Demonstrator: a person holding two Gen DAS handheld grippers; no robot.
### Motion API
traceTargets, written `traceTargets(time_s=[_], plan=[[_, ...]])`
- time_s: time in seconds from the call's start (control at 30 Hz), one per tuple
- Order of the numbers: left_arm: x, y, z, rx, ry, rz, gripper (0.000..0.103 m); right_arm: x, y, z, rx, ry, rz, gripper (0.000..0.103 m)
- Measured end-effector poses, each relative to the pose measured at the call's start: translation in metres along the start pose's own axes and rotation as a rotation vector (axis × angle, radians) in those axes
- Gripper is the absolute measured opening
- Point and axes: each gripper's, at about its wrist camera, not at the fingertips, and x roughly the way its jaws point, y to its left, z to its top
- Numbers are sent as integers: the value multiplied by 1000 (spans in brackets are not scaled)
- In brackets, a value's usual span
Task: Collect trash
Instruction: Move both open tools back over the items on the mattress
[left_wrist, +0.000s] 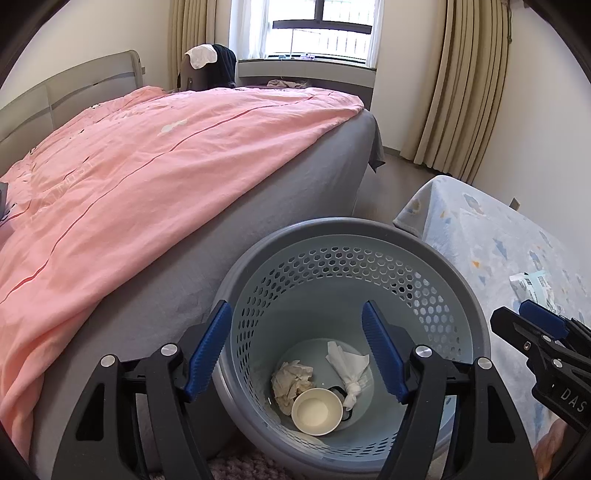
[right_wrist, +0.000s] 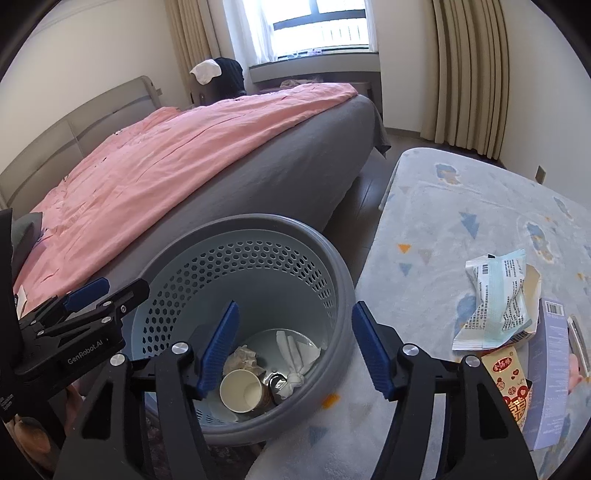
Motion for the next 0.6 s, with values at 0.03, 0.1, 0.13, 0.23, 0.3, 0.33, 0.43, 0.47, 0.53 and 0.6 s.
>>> traceTargets(time_s=[0.03,0.1,0.13,0.23,0.3,0.33,0.43,0.47,0.53,0.6], plan=[[-1,-1,-1,1,-3,-1,71,-2,-1,-1,3,-1,-5,64],[-3,-2,-2,4,-8,-4,72,-6,-5,-5,11,-1,-14,65],[-4,-4,-2,7,-10,-5,72,-8,-6,-6,15,-3,-20,66],[-7,-9,-3,18,-16,-10,72,-16,-14,-13,34,-4,-40,69],[-10,-12,-4,23,-23,-16,73,-23,-21,-18,44,0,-53,70],[-11,-14,-5,25,-28,-19,73,-26,-24,-20,49,1,-61,70],[-17,-19,-6,30,-43,-30,74,-38,-34,-27,70,-5,-87,71],[-18,-20,-7,31,-45,-35,75,-43,-38,-30,76,-9,-94,72],[-20,-24,-9,31,-45,-45,75,-52,-45,-36,89,-15,-110,74],[-21,-28,-11,32,-39,-53,75,-59,-53,-41,105,-17,-125,74]])
